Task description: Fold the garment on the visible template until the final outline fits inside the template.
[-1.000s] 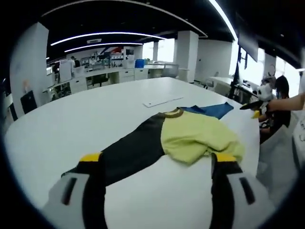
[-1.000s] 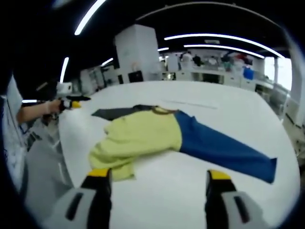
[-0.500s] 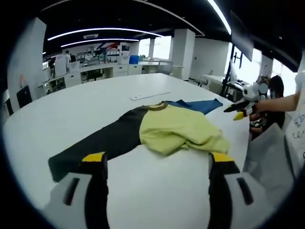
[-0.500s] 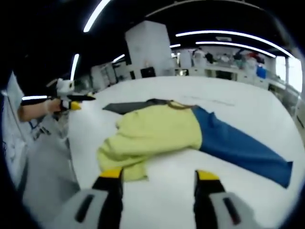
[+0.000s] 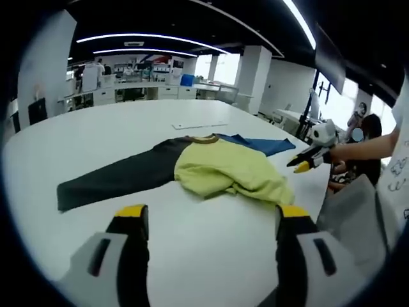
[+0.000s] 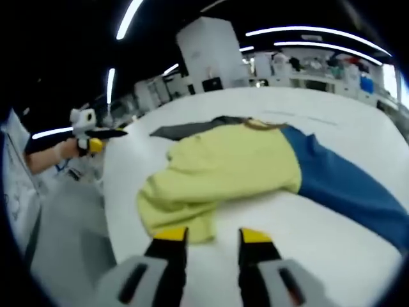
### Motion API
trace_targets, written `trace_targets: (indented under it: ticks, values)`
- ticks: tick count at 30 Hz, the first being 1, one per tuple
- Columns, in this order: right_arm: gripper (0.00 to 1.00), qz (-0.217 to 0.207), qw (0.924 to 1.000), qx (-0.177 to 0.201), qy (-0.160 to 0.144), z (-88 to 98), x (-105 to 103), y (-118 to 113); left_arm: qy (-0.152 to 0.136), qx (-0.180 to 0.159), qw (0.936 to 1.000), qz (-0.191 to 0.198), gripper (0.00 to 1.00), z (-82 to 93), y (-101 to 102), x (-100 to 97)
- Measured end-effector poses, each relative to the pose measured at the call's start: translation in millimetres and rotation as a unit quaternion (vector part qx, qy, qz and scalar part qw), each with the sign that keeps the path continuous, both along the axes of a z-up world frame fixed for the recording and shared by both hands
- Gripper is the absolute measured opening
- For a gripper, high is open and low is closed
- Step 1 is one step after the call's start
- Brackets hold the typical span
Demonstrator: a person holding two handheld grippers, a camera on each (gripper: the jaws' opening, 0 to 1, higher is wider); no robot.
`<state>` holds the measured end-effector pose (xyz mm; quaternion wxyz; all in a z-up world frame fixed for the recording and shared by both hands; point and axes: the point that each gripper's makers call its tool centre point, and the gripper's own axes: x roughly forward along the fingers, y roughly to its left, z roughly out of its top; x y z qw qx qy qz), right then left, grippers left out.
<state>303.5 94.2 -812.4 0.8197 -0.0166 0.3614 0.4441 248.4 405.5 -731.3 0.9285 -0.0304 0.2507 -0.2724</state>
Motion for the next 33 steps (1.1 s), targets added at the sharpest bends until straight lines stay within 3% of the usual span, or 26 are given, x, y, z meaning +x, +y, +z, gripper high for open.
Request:
trace_targets:
  ticks: [11, 14, 18, 33]
  values:
    - [0.13, 0.026, 0.9991, -0.015, 0.031, -25.7, -3, 18, 0.006, -0.001, 0.9998, 0.017, 0.73, -3.0, 0, -15.5]
    - [0.03, 0.025, 0.9988, -0.017, 0.04, -30.4, -4, 18, 0.011, -0.006, 0.9998, 0.016, 0.71, -5.2, -2, -16.1]
    - [0.0, 0.023, 0.9992, -0.007, 0.033, -21.3, -8, 17, 0.023, -0.018, 0.9995, 0.009, 0.62, -11.2, -14, -16.0]
    - [0.0, -0.025, 0.999, 0.032, 0.019, 14.3, -26, -5, 0.051, -0.042, 0.9967, -0.048, 0.54, -35.4, -76, 7.9]
